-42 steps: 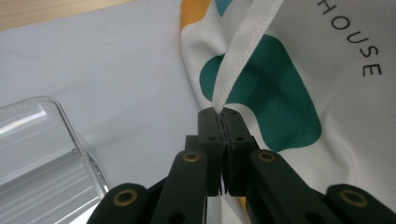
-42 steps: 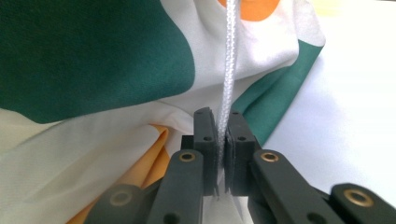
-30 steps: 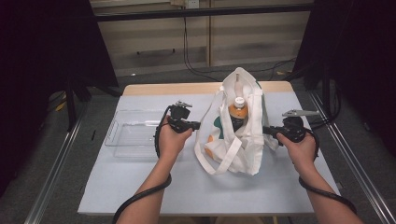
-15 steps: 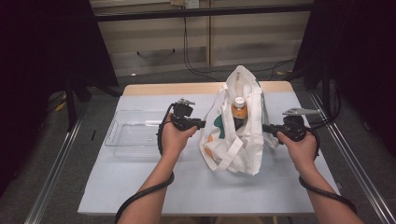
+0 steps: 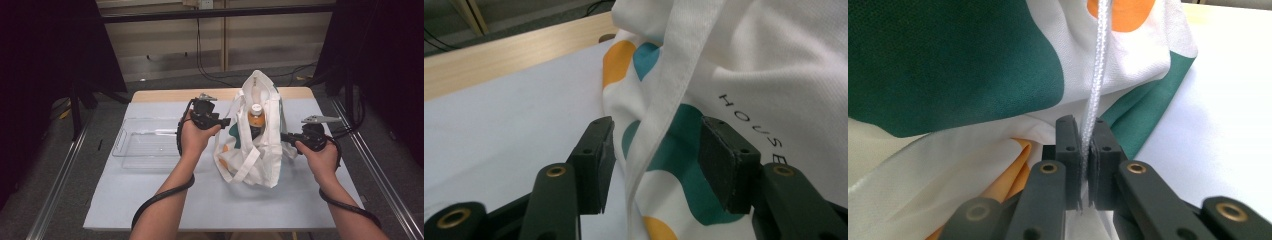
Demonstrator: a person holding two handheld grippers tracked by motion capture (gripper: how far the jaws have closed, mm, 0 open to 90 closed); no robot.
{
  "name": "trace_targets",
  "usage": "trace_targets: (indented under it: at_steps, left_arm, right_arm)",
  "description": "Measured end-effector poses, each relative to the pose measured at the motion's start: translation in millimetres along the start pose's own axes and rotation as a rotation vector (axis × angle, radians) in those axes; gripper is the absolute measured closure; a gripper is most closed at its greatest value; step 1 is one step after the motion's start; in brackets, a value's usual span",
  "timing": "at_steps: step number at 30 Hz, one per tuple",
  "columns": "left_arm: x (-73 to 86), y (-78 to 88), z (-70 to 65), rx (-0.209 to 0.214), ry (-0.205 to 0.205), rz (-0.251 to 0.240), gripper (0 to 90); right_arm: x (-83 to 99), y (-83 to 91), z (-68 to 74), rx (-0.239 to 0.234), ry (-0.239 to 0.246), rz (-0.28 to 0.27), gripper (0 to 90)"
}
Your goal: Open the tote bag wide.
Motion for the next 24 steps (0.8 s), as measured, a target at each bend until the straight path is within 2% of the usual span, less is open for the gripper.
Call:
trace_targets:
  at_steps: [1, 5, 8, 9, 11, 12, 13, 14, 24]
  left_arm:
    - [-6.8, -1.0, -0.7, -0.010, -0.014, -0.018, 50.1]
    - [-15.2, -3.7, -2.1, -0.012, -0.020, -0.026, 56.2]
    - [-17.3, -5.6, -3.1, -0.014, -0.017, -0.023, 66.9]
    - [-16.9, -6.2, -3.5, -0.002, -0.007, -0.001, 74.6]
    - [-17.0, -7.3, -4.1, 0.001, 0.023, -0.006, 81.7]
    - [-14.9, -6.4, -3.4, 0.007, 0.016, 0.015, 85.5]
    - [-14.2, -6.2, -2.5, 0.009, 0.020, 0.013, 87.1]
    - [-13.5, -6.3, -2.6, 0.006, 0.042, 0.007, 87.5]
    - [8.6, 0.1, 16.6, -0.016, 0.062, 0.045, 88.0]
  right_arm:
    - [0.0, 0.0, 0.0, 0.000, -0.001, 0.000, 86.1]
    - [0.0, -0.2, 0.0, 0.000, 0.000, 0.000, 86.1]
    - [0.1, -0.2, 0.1, -0.001, -0.002, 0.000, 86.1]
    - [0.1, 0.1, -0.5, 0.000, -0.002, -0.001, 86.0]
    - [0.6, -0.1, -1.0, -0.001, -0.002, -0.001, 85.9]
    - [0.9, -0.1, -1.5, 0.000, -0.004, 0.000, 85.9]
    - [1.3, 0.2, -2.1, 0.001, -0.006, 0.001, 85.8]
    - [1.4, 0.4, -2.7, 0.002, -0.006, 0.000, 85.8]
    - [3.5, 0.4, -4.8, 0.005, -0.013, 0.002, 85.8]
Point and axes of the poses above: each handheld gripper's, and its own axes: y roughly backward along the jaws, x roughly out of its underside, z roughly to its left, the point moved 8 cm from there along -y, roughly forward along the jaws, and after that the axes turned 2 degrees about y, right-handed, at the moved point
